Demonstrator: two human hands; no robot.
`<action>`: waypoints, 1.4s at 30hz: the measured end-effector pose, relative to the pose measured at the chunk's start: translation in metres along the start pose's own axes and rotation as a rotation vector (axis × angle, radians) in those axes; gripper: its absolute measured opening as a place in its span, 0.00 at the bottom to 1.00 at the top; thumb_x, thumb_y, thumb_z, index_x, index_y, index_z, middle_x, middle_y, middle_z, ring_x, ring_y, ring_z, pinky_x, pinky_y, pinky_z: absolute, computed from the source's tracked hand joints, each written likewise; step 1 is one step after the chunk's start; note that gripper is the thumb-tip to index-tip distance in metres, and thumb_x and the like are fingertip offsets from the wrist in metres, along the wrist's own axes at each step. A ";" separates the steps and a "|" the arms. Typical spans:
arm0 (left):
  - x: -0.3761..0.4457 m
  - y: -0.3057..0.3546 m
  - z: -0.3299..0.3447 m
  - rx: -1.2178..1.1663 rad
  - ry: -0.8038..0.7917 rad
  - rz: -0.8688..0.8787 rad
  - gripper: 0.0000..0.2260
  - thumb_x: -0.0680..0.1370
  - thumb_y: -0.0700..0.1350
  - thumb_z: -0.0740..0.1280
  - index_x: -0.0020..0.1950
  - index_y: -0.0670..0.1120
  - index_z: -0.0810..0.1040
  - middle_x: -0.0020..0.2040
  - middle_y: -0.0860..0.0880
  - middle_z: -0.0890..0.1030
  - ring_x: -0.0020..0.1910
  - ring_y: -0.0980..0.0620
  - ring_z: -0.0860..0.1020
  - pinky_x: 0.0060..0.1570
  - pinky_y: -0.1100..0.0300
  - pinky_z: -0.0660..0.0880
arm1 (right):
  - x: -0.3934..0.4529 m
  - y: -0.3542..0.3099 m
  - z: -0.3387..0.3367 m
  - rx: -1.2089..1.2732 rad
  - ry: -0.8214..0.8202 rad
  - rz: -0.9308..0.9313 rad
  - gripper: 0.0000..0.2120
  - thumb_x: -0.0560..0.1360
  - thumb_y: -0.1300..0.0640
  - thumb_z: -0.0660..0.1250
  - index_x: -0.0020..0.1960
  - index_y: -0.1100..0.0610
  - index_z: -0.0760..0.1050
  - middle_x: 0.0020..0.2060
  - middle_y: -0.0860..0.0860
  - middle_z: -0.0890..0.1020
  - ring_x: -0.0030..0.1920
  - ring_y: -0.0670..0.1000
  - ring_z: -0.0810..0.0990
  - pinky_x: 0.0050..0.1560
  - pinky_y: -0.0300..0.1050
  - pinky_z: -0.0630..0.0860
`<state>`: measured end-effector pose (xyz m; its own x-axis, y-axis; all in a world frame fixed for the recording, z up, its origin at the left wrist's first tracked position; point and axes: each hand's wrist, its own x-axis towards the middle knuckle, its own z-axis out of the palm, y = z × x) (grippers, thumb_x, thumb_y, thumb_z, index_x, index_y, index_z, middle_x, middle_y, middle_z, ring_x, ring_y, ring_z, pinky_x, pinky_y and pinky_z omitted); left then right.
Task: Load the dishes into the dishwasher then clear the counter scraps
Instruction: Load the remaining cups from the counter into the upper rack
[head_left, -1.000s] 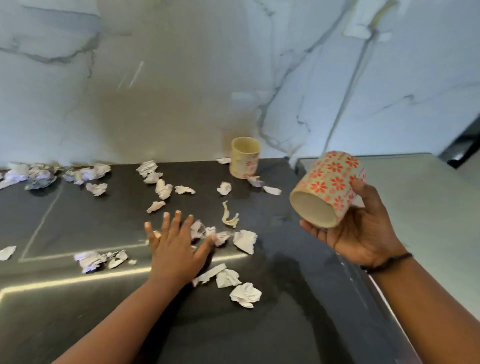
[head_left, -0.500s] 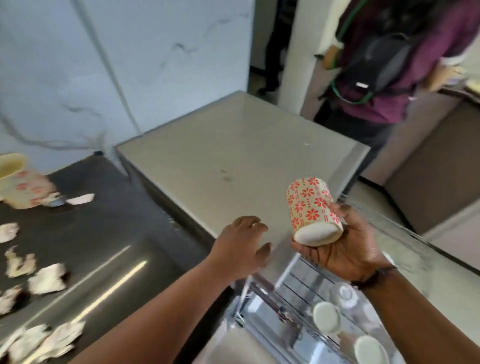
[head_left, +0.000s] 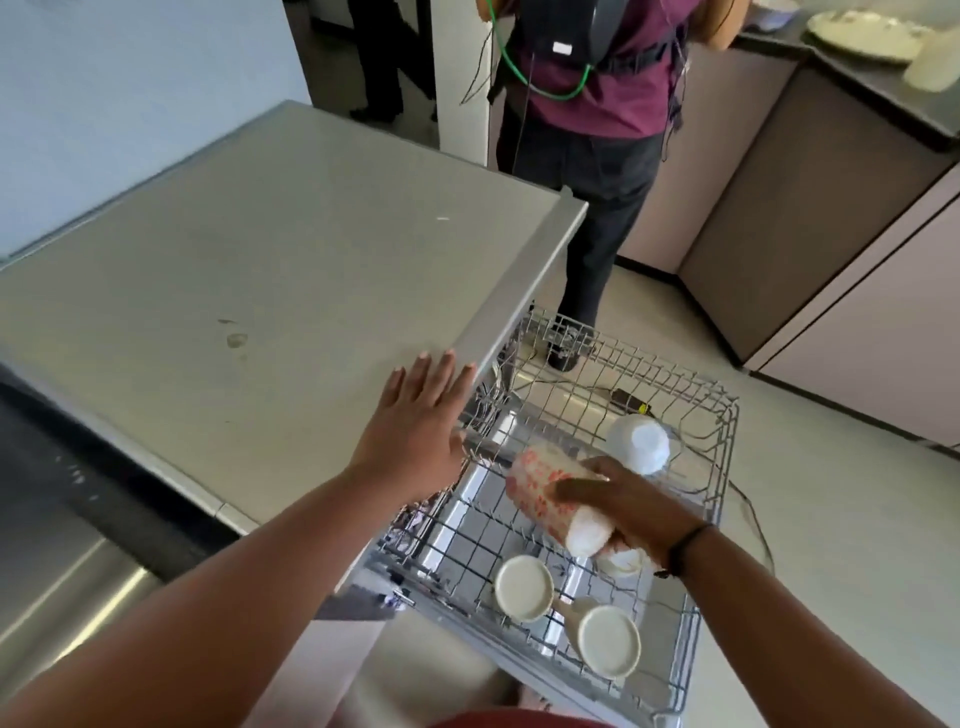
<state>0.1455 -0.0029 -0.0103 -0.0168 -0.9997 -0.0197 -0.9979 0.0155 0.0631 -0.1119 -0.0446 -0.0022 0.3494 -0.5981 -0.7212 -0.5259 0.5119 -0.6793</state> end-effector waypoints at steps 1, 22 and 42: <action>0.001 0.000 0.000 -0.002 0.008 0.002 0.35 0.78 0.53 0.58 0.77 0.53 0.39 0.79 0.47 0.44 0.78 0.43 0.44 0.75 0.44 0.44 | 0.012 0.005 0.006 -0.132 0.011 0.005 0.34 0.67 0.48 0.76 0.68 0.53 0.65 0.55 0.55 0.79 0.47 0.56 0.83 0.46 0.52 0.82; -0.001 0.003 -0.007 -0.087 0.071 -0.055 0.31 0.76 0.51 0.59 0.78 0.52 0.53 0.79 0.48 0.55 0.78 0.46 0.52 0.75 0.51 0.46 | 0.121 0.048 0.148 -1.714 -0.209 -0.667 0.24 0.77 0.61 0.61 0.72 0.60 0.61 0.66 0.62 0.68 0.67 0.65 0.65 0.65 0.56 0.64; -0.003 0.002 -0.007 -0.109 0.043 -0.051 0.32 0.79 0.55 0.59 0.79 0.54 0.47 0.79 0.50 0.48 0.78 0.49 0.45 0.75 0.53 0.41 | 0.104 0.036 0.036 -1.177 0.230 -0.443 0.37 0.71 0.32 0.63 0.73 0.49 0.61 0.66 0.53 0.72 0.67 0.56 0.68 0.65 0.54 0.69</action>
<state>0.1436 -0.0003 -0.0026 0.0384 -0.9991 0.0174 -0.9846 -0.0349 0.1712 -0.0669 -0.0659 -0.1065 0.5904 -0.7297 -0.3450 -0.8070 -0.5395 -0.2401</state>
